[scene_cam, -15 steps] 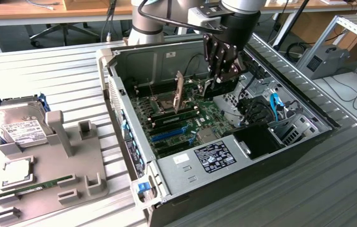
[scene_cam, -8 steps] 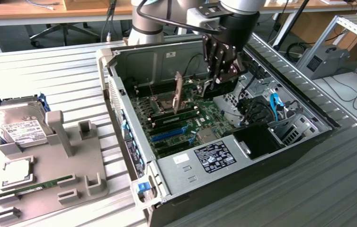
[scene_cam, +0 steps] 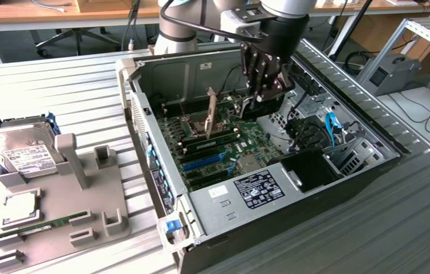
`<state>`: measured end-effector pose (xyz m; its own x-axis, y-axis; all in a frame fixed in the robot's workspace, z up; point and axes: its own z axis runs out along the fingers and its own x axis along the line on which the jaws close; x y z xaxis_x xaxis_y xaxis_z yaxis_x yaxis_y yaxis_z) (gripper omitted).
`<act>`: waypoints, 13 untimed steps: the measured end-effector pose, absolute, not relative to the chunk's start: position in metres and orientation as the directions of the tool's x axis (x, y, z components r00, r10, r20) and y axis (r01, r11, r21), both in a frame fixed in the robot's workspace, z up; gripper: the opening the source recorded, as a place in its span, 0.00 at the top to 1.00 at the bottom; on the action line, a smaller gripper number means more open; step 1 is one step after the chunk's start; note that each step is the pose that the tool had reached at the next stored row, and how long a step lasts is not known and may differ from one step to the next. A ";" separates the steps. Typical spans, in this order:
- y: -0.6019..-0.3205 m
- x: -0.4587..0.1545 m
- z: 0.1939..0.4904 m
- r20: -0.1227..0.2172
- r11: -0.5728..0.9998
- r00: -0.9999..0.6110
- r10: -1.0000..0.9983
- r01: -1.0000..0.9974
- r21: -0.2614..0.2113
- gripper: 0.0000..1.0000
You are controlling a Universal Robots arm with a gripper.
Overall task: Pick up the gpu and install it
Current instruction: 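Insert the gpu into the slot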
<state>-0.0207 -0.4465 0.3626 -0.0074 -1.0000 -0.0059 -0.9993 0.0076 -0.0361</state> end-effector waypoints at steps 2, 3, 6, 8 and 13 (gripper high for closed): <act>-0.447 -0.023 0.362 -0.006 0.008 -0.007 -1.000 -0.999 -0.036 0.74; -0.447 -0.024 0.362 -0.006 0.008 -0.007 -1.000 -0.999 -0.036 0.74; -0.447 -0.027 0.362 -0.006 0.008 -0.007 -1.000 -0.999 -0.036 0.74; -0.447 -0.029 0.362 -0.006 0.008 -0.007 -1.000 -0.999 -0.036 0.74; -0.447 -0.035 0.362 -0.006 0.008 -0.007 -1.000 -0.999 -0.036 0.74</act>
